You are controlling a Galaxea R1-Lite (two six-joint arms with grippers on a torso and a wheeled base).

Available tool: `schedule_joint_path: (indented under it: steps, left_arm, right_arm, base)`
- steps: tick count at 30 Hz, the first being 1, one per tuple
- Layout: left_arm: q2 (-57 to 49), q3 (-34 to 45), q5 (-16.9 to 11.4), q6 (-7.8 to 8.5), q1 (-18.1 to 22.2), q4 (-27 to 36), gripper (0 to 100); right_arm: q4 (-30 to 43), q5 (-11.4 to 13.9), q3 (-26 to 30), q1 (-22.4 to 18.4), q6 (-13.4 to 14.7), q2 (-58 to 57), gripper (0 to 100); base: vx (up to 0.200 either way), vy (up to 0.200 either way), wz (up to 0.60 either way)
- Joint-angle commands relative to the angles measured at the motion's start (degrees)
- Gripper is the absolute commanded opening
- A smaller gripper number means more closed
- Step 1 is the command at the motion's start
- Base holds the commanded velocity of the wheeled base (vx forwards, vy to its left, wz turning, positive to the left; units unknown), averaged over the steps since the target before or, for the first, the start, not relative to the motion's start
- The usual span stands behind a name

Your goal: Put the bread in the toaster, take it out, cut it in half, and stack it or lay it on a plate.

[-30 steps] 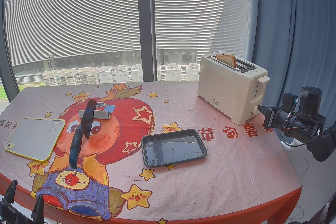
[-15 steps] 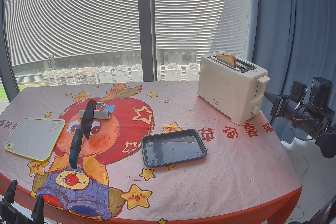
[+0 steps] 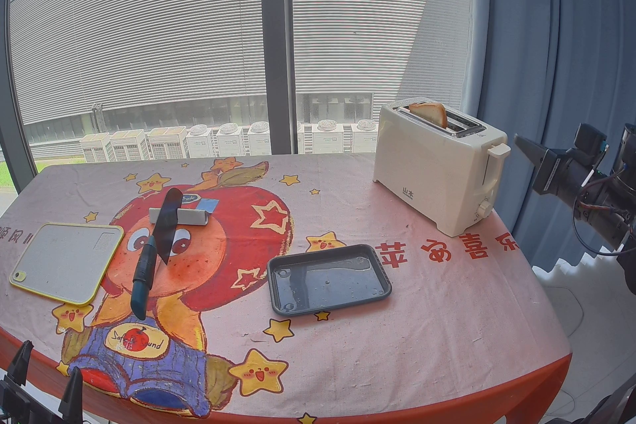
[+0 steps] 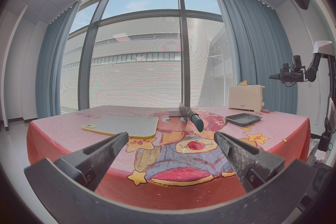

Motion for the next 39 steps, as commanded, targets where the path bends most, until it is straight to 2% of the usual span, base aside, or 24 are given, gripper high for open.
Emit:
schedule_joint_path:
  steps: [1,10,16,22,27,39]
  left_arm:
    - [-0.93,1.01,-0.01,-0.09,-0.02,-0.02,100]
    - [-0.93,1.01,-0.01,0.0,-0.02,-0.02,100]
    - [-0.93,1.01,-0.01,0.0,-0.02,-0.02,100]
    - [-0.93,1.01,-0.01,-0.09,-0.02,-0.02,100]
    - [-0.93,1.01,-0.01,0.0,-0.02,-0.02,100]
    - [-0.93,1.01,-0.01,0.0,-0.02,-0.02,100]
  right_arm:
    - [-2.99,0.21,0.2,0.06,-0.16,0.16,0]
    - [-11.34,-0.05,0.2,-0.12,-0.51,4.99,0]
    - [-12.22,-0.05,0.29,-1.79,-3.41,6.05,0]
    - [-12.48,0.12,0.47,-2.05,-4.2,6.31,0]
    - [-12.66,0.03,0.2,-3.46,-7.19,7.98,0]
    - [-18.81,-0.23,1.17,-3.19,-7.54,13.17,0]
  base:
    - [0.0,0.0,0.0]
    - [0.0,0.0,0.0]
    - [0.0,0.0,0.0]
    - [0.0,0.0,0.0]
    - [0.0,0.0,0.0]
    - [0.0,0.0,0.0]
